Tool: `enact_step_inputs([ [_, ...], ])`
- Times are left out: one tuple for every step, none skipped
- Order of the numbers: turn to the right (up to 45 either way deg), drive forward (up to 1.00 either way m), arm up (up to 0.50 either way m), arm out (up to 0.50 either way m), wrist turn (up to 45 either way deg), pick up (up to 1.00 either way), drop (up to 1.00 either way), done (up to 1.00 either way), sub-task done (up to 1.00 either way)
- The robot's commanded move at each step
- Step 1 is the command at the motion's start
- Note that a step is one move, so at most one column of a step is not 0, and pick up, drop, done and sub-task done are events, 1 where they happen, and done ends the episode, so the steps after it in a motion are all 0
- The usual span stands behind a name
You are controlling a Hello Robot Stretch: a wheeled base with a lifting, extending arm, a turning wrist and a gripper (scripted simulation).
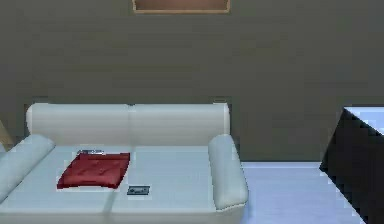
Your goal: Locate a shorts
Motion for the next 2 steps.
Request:
enact_step_inputs([
  [-45.0,0.0,0.0,0.0,0.0,0.0,0.0,0.0,0.0],
  [-39.0,0.0,0.0,0.0,0.0,0.0,0.0,0.0,0.0],
])
